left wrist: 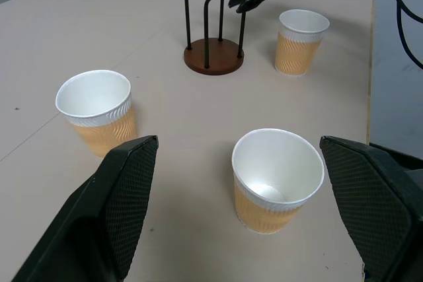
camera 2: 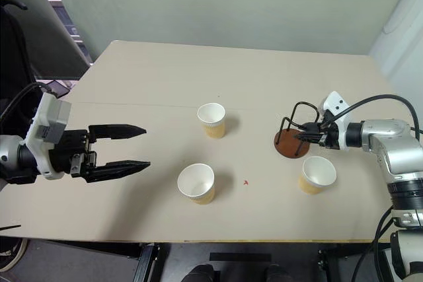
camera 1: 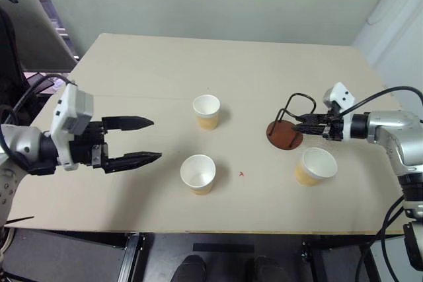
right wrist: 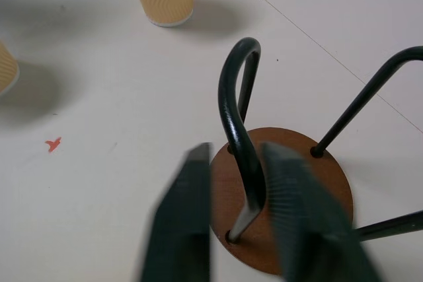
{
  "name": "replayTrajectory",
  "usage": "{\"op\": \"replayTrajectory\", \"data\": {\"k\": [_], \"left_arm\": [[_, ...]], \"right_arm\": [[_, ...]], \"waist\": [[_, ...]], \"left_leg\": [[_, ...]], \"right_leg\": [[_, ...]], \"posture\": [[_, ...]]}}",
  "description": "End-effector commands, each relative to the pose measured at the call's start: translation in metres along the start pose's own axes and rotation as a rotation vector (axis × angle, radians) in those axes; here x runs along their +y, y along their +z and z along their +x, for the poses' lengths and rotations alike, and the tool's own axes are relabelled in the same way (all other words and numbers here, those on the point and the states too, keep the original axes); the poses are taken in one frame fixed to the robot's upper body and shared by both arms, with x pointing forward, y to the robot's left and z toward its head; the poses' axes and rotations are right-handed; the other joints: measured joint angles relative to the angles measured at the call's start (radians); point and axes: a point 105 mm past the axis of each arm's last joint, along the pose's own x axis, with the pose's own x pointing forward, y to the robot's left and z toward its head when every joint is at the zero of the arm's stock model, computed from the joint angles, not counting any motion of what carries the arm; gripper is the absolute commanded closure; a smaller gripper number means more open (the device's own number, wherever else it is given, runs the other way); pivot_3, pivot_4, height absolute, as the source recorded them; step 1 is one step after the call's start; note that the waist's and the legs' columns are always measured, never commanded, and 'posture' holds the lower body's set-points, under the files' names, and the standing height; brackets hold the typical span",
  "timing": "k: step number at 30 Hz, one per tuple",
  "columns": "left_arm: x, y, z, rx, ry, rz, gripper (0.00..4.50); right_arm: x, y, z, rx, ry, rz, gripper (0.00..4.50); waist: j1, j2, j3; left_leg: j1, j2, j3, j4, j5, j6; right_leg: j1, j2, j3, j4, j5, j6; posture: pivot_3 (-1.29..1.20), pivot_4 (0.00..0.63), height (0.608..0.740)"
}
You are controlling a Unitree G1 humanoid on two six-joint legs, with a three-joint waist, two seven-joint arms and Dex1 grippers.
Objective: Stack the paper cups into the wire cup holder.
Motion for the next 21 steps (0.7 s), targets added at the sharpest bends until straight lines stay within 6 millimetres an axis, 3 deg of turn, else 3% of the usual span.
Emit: {"op": "replayTrajectory", "data": {"k": [1,9,14,21], "left_arm": [[0.0,0.012,-0.002,-0.012,0.003,0.044,0.28],[-0.006,0.019,0.006,-0.004,-0.103,0.068,0.28],[-0.014,0.017,0.012,0.068,-0.229,0.093,0.28],[-0.019,0.002,0.019,0.194,-0.319,0.135,0.28]], "right_arm": [[0.01,0.023,-0.008,-0.064,0.051,-0.055,4.47],[0.068,0.055,-0.003,-0.142,0.342,-0.165,4.47],[0.118,0.052,0.001,-0.105,0.589,-0.269,4.47],[0.131,0.037,0.007,-0.028,0.682,-0.375,4.47]], "waist": [[0.0,0.0,0.0],[0.0,0.0,0.0],[-0.001,0.0,0.0],[-0.002,0.0,0.0]], "left_leg": [[0.0,0.0,0.0,0.0,0.0,0.0],[0.0,0.0,0.001,0.0,0.0,-0.001],[-0.001,0.0,0.001,0.0,0.0,-0.001],[0.0,0.0,-0.001,0.001,0.0,-0.001]], "right_leg": [[0.0,0.0,0.0,0.0,0.0,0.0],[0.0,0.001,0.0,-0.001,0.0,0.0],[0.0,0.001,0.0,-0.001,0.0,0.0],[0.0,0.001,0.001,-0.001,0.0,0.0]], "posture": [[0.0,0.15,0.74],[0.0,0.15,0.74],[0.0,0.15,0.74],[0.0,0.15,0.74]]}}
